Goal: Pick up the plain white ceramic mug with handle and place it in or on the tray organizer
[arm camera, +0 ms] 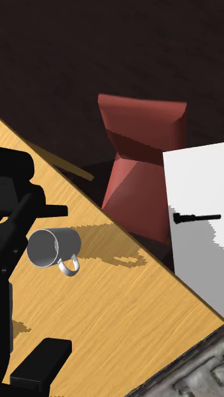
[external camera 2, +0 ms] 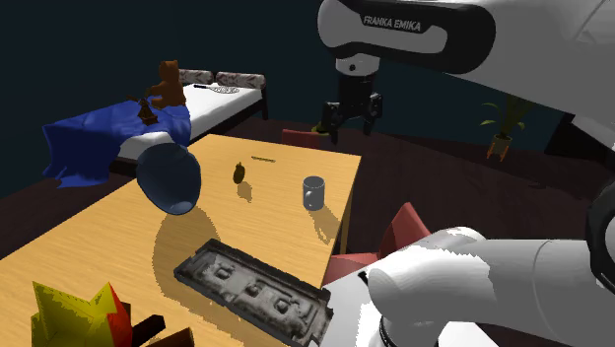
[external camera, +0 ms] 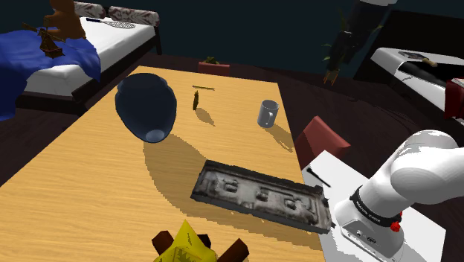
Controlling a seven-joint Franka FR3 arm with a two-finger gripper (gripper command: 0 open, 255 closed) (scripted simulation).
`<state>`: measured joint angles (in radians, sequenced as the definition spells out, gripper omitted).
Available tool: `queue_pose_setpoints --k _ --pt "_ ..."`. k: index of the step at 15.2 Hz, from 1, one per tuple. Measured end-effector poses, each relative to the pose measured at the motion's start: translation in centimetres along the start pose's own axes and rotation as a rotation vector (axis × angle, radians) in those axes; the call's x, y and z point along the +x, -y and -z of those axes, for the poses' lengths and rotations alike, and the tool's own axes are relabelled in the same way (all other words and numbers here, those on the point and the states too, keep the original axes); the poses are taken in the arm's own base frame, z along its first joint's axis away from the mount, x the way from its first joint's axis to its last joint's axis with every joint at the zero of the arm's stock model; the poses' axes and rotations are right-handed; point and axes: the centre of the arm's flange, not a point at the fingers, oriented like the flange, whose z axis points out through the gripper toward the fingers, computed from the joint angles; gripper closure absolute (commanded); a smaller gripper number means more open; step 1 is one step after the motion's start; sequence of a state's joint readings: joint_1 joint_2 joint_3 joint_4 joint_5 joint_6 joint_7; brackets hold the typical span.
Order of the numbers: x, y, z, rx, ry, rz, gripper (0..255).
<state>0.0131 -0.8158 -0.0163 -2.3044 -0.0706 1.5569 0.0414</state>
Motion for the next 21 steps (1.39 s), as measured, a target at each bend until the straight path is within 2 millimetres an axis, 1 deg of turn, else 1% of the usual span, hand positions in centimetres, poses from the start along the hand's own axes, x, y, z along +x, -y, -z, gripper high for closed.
queue_pose_setpoints --k 1,2,4,9,12,14,21 --pt "0.0 0.0 0.0 0.000 0.000 0.000 0" --pt "0.4 -0.1 -0.4 0.002 0.003 0.003 0" --pt "2.0 -0.5 -2.2 0.007 0.012 0.014 0" --pt "6.0 -1.2 -7.4 0.025 0.037 0.046 0" --pt "8.9 -2.0 -10.1 0.036 0.051 0.066 0" --pt "10.4 -2.2 -12.8 0.043 0.063 0.079 0" --pt "16.1 -2.5 -20.3 0.067 0.096 0.126 0"
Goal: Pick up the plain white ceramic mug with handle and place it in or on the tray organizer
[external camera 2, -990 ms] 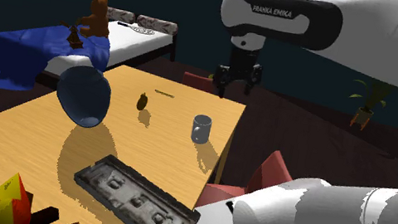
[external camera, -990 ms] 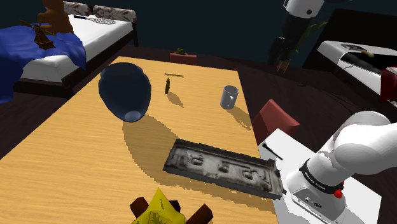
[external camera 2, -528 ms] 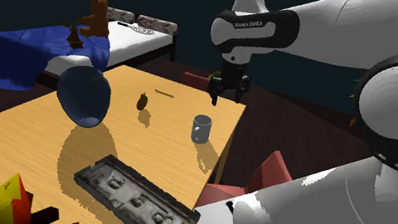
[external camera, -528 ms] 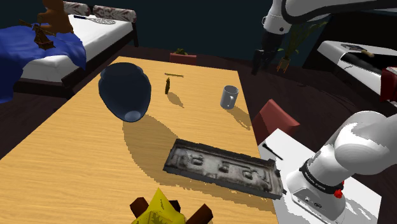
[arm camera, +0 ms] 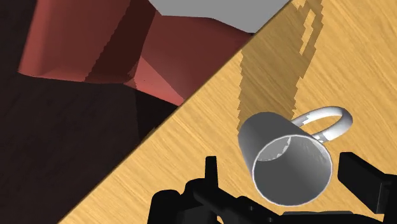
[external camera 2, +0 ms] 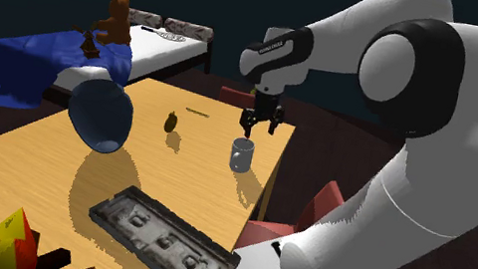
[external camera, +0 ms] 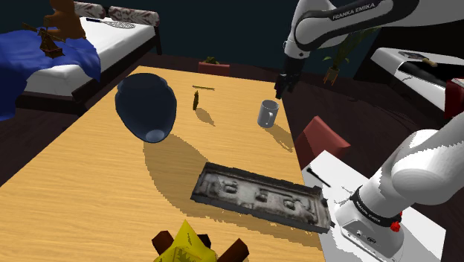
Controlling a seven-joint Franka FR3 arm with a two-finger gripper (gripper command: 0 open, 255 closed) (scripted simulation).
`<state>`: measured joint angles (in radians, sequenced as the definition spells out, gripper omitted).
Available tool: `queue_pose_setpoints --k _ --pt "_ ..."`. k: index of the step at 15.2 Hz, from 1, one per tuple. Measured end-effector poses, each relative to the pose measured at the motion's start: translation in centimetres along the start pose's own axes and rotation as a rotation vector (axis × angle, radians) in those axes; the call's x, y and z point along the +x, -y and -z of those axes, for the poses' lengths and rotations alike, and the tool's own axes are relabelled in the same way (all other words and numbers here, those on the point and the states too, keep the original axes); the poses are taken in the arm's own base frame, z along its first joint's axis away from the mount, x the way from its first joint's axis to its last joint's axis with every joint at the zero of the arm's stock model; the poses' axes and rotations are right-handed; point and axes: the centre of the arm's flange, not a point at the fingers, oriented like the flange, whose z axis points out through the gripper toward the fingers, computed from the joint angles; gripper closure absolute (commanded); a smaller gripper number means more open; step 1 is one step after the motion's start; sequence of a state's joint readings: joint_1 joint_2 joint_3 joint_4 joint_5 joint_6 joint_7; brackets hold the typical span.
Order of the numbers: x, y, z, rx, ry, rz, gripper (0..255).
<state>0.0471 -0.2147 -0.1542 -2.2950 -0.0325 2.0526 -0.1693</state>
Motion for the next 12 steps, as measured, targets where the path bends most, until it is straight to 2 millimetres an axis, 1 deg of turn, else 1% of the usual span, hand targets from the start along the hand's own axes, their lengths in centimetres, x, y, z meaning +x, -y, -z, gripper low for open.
queue_pose_setpoints --k 3,4,8,12 --pt "2.6 -0.7 -3.0 0.011 0.015 0.020 0" --pt "3.0 -0.8 -3.6 0.013 0.018 0.024 0" --pt "3.7 -0.8 -6.0 0.014 0.021 0.027 0" --pt "3.5 -0.7 -8.1 0.014 0.021 0.028 0"
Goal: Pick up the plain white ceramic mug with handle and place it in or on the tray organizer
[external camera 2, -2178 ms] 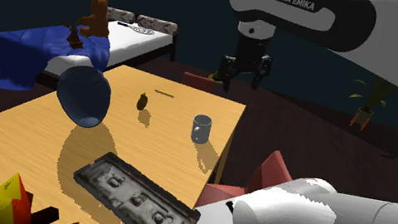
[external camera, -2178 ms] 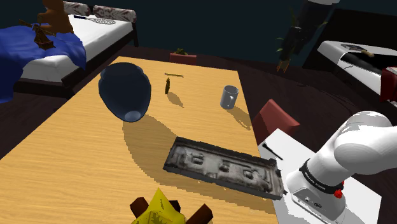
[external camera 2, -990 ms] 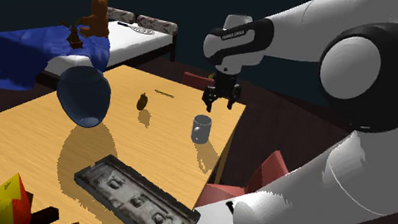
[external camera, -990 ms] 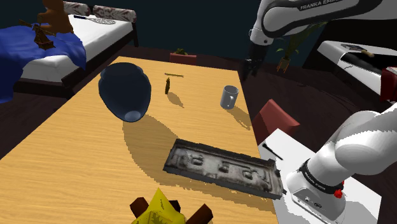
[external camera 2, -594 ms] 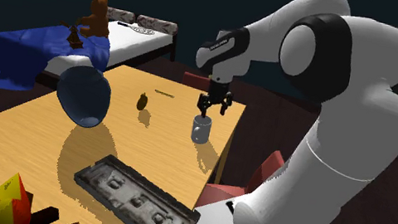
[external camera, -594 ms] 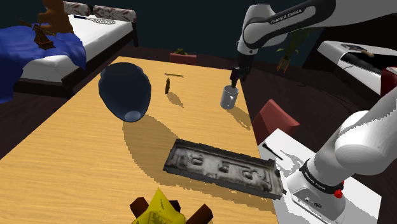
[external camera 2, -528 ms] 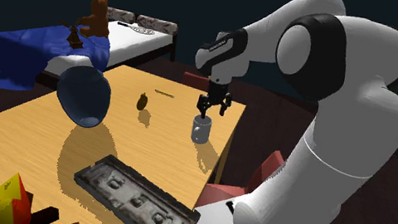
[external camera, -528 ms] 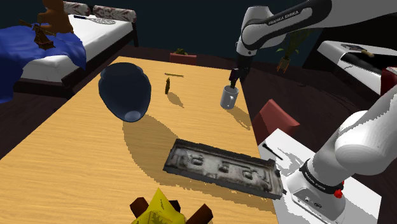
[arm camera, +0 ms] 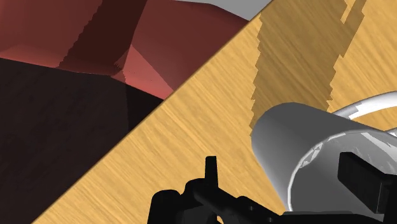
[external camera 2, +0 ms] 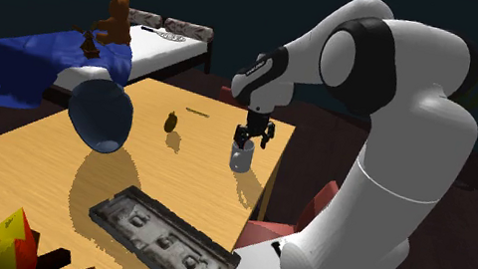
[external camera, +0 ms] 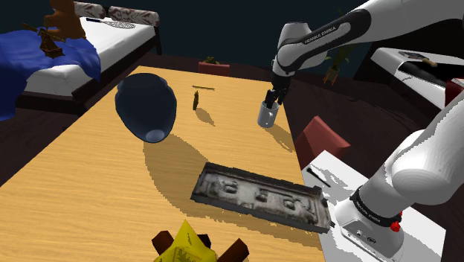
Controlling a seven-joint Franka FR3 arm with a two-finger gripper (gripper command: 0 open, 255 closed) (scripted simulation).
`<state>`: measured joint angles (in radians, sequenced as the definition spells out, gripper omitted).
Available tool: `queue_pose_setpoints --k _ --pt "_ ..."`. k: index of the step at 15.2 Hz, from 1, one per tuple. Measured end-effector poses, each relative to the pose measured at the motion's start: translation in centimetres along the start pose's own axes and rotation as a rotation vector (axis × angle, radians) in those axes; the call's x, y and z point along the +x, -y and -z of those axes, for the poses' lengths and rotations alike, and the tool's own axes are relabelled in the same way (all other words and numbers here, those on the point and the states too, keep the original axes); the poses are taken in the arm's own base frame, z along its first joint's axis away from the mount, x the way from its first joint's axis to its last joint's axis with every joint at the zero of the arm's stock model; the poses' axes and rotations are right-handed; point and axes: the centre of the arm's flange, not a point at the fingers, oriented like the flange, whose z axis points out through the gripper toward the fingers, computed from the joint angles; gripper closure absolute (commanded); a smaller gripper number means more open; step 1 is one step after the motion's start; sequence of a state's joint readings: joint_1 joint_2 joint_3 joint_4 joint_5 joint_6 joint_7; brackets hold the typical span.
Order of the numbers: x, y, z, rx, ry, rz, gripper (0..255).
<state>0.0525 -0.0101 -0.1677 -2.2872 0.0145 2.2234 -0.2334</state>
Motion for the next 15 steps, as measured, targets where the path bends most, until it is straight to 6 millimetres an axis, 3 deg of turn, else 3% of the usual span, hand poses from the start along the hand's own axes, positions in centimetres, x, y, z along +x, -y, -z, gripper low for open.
queue_pose_setpoints --k 6,7,15 --pt "0.11 -0.02 -0.27 0.000 -0.001 0.000 0" --pt "0.11 -0.02 -0.27 0.000 -0.001 0.000 255" --pt "0.11 -0.02 -0.27 0.000 0.000 0.000 255"
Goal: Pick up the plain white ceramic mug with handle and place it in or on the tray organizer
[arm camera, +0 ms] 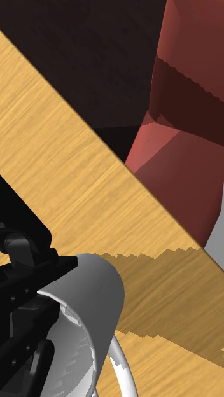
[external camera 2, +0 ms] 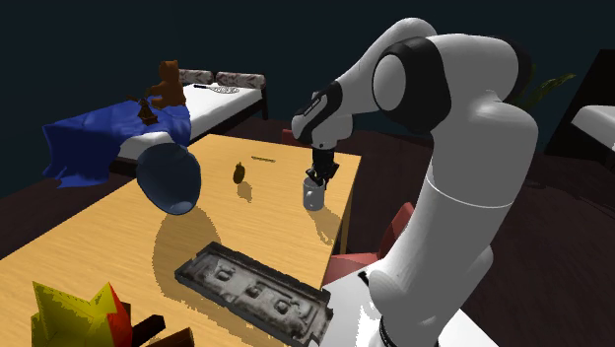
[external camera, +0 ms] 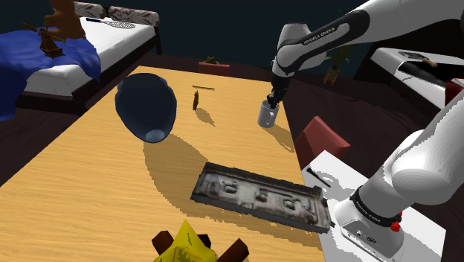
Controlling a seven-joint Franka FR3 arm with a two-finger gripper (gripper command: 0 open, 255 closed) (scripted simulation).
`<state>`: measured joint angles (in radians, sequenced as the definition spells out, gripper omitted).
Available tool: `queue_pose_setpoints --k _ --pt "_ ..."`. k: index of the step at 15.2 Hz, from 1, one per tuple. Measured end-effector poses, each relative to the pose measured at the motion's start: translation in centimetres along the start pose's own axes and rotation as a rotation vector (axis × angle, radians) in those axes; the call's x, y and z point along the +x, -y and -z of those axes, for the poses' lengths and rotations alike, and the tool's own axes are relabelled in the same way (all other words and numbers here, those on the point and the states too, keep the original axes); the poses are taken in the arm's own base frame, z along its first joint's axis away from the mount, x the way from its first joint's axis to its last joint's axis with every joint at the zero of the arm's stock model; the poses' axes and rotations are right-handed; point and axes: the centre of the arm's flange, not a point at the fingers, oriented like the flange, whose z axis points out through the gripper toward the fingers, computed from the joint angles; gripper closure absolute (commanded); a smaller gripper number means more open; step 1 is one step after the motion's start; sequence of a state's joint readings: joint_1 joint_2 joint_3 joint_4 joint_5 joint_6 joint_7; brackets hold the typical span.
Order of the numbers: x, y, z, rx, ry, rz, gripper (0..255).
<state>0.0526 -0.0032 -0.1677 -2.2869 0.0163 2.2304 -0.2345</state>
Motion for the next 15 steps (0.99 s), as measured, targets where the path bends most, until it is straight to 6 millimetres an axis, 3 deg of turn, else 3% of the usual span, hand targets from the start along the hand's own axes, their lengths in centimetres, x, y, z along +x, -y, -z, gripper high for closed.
queue_pose_setpoints --k 5,15 --pt "0.0 0.1 1.1 0.000 0.000 0.000 255" --pt "-0.3 0.1 6.3 0.000 0.000 0.000 255"
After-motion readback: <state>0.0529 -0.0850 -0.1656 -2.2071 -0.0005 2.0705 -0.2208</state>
